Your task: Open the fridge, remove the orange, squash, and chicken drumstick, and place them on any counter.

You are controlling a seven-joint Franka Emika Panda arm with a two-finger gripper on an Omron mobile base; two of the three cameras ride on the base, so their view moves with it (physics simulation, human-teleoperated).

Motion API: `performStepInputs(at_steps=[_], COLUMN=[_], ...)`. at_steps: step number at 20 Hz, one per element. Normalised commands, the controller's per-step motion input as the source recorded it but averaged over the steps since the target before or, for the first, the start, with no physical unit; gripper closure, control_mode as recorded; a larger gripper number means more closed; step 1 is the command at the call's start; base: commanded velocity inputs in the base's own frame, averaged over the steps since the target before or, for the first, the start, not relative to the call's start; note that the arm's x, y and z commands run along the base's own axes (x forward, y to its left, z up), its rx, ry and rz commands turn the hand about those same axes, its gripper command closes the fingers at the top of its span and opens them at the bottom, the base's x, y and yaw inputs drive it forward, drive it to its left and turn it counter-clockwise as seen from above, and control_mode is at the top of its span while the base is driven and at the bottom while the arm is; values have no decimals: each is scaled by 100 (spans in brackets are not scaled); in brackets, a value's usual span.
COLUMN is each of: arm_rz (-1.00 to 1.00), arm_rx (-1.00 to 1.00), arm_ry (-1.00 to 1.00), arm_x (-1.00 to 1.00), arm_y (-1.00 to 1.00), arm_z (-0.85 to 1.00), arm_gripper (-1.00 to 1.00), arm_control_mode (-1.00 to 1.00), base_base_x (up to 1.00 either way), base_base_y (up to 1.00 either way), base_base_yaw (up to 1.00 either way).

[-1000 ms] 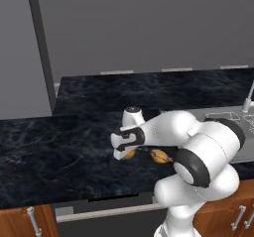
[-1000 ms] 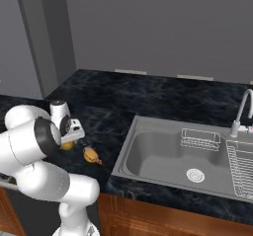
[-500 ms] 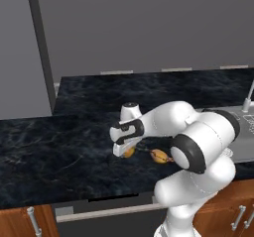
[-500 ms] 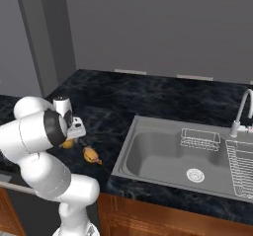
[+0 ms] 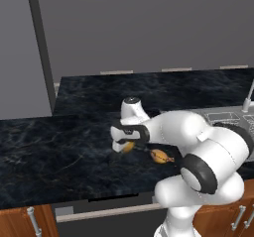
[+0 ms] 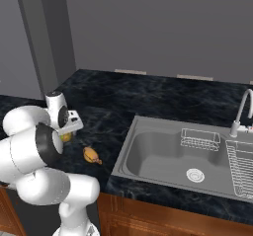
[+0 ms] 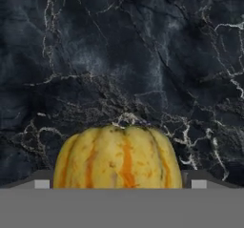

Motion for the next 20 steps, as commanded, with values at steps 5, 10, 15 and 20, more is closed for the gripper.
performStepInputs(at_steps=[5,10,15,20], arm_rz=[0,0,0,0], arm_rx=[6,0,0,0], arm_ry=[-10,3,-7,-17], arm_x=[-28,5,-10,-37], arm_y=[-28,-7,-3,-17], arm_z=[53,3,5,48], arm_gripper=[-100,100,100,100], arm_control_mode=[-100,-100,-100,-100], base_base_x=[0,0,0,0], base_base_y=[0,0,0,0], base_base_yaw=[0,0,0,0])
